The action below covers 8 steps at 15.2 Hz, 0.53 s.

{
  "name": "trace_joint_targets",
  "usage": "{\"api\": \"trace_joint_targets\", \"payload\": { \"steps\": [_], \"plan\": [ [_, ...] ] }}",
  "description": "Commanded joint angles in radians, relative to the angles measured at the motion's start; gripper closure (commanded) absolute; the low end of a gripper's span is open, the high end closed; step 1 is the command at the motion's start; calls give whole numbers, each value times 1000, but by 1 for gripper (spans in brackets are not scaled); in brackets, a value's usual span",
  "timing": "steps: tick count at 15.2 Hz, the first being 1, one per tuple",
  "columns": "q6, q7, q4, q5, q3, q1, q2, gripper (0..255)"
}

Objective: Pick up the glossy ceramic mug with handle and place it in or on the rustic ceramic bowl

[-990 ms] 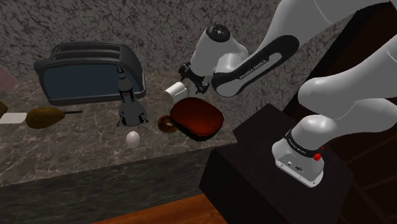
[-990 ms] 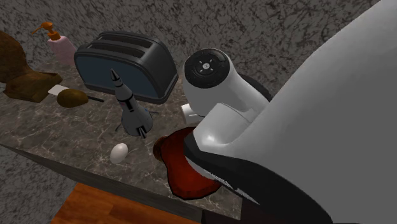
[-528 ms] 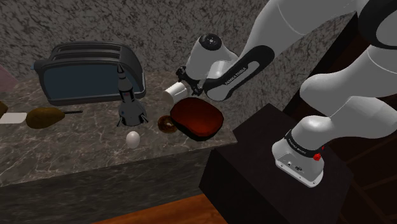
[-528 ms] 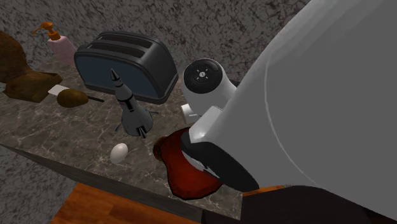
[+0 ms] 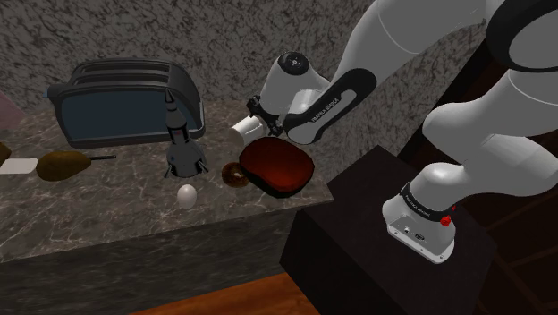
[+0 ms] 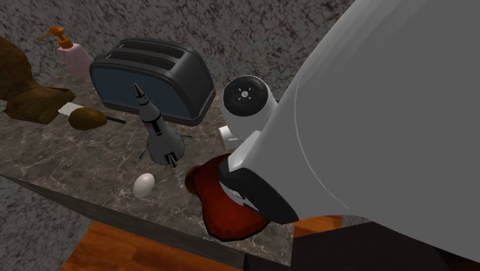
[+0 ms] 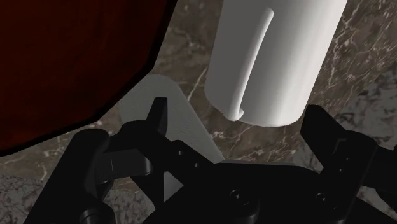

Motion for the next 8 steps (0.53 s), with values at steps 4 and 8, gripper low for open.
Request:
{"api": "trace_joint_targets", "payload": {
  "steps": [4, 8],
  "plan": [
    [-1, 1, -1, 0, 0, 3, 0, 255],
    [-1, 1, -1, 0, 1, 1, -1, 255]
  ]
}}
